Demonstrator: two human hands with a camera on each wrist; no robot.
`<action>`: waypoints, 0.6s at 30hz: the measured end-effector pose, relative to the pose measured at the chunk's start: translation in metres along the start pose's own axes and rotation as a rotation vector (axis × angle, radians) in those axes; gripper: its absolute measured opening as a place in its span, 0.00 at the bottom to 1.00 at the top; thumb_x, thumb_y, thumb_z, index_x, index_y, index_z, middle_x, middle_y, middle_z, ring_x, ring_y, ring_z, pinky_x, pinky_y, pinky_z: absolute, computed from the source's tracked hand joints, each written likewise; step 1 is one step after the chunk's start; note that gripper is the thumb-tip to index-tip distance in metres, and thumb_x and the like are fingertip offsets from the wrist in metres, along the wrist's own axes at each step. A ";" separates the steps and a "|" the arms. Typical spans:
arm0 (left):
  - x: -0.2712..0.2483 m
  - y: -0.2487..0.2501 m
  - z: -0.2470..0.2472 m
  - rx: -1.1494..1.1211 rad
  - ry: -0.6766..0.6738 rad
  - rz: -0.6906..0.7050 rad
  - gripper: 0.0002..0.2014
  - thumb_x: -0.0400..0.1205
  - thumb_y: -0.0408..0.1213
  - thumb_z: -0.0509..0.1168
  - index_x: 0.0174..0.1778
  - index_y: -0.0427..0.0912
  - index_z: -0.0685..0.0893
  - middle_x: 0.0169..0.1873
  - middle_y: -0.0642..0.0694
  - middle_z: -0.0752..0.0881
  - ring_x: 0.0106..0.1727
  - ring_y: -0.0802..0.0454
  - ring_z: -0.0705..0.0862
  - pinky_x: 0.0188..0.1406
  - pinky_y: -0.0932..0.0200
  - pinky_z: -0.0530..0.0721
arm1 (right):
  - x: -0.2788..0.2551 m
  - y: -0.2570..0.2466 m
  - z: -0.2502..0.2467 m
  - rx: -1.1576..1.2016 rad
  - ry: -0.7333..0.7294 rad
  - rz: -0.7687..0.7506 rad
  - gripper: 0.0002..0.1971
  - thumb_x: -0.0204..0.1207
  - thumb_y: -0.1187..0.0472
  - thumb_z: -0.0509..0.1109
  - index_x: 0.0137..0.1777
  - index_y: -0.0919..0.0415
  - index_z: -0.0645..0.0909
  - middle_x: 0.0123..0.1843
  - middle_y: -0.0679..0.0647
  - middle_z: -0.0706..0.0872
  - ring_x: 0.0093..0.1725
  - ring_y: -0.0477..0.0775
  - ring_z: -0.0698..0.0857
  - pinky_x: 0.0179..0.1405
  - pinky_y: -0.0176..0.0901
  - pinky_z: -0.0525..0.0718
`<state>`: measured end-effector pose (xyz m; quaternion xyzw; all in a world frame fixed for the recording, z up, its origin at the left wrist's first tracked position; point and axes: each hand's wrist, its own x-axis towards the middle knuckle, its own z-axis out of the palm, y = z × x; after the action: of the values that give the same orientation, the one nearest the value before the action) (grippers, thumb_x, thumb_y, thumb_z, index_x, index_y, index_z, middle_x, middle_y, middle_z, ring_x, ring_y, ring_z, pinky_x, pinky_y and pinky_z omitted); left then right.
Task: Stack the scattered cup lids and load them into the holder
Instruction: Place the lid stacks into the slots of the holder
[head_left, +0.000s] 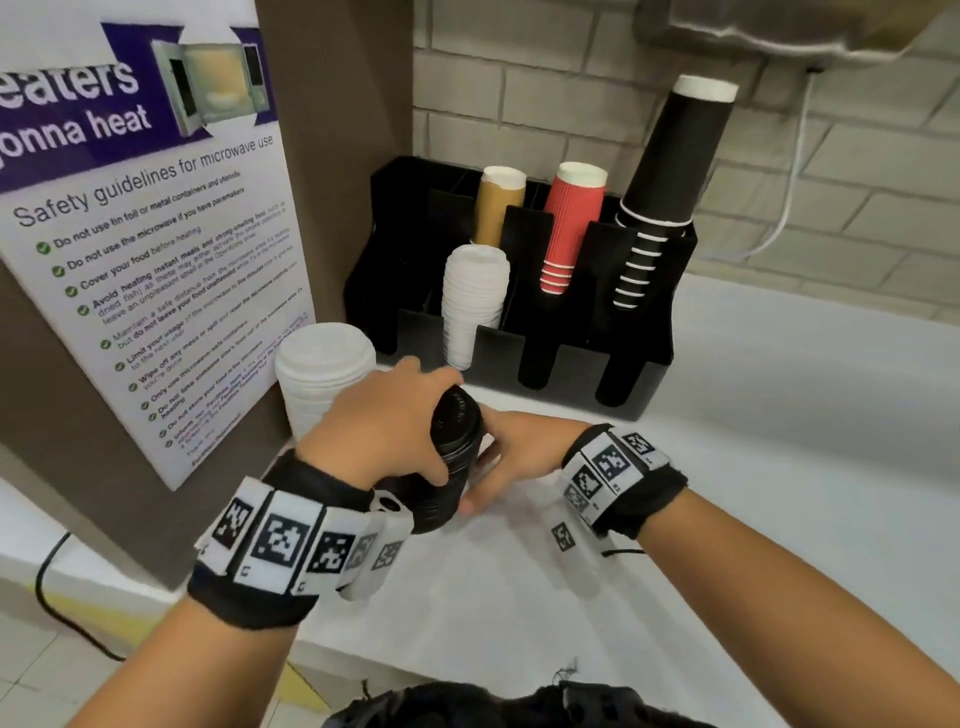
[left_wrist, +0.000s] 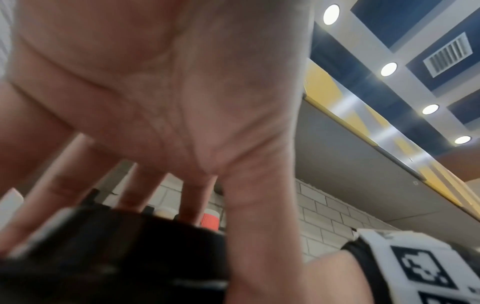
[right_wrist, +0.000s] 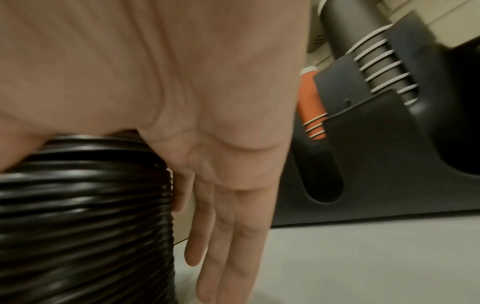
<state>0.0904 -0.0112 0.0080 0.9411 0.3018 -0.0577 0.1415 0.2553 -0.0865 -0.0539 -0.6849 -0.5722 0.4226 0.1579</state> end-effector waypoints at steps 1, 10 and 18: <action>0.006 0.001 0.000 -0.021 0.010 0.022 0.48 0.63 0.47 0.81 0.78 0.58 0.65 0.60 0.48 0.73 0.58 0.45 0.80 0.56 0.48 0.84 | -0.001 0.003 -0.004 0.022 0.031 -0.001 0.52 0.59 0.53 0.86 0.80 0.45 0.59 0.68 0.44 0.79 0.65 0.44 0.80 0.72 0.48 0.77; 0.049 -0.003 -0.008 -0.138 0.051 0.062 0.49 0.63 0.39 0.82 0.79 0.56 0.66 0.63 0.47 0.72 0.64 0.43 0.77 0.63 0.48 0.80 | 0.007 0.004 -0.025 0.143 0.211 0.011 0.41 0.68 0.60 0.81 0.76 0.50 0.60 0.68 0.52 0.77 0.55 0.46 0.82 0.51 0.48 0.88; 0.054 -0.024 -0.015 -0.350 0.088 0.097 0.48 0.66 0.38 0.83 0.81 0.53 0.66 0.68 0.47 0.74 0.69 0.47 0.75 0.68 0.49 0.78 | 0.017 -0.009 -0.044 0.057 0.194 -0.017 0.50 0.64 0.61 0.84 0.80 0.55 0.56 0.69 0.52 0.76 0.67 0.49 0.76 0.69 0.41 0.77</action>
<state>0.1200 0.0419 0.0063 0.9171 0.2674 0.0437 0.2925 0.2827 -0.0566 -0.0276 -0.7129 -0.5477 0.3692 0.2355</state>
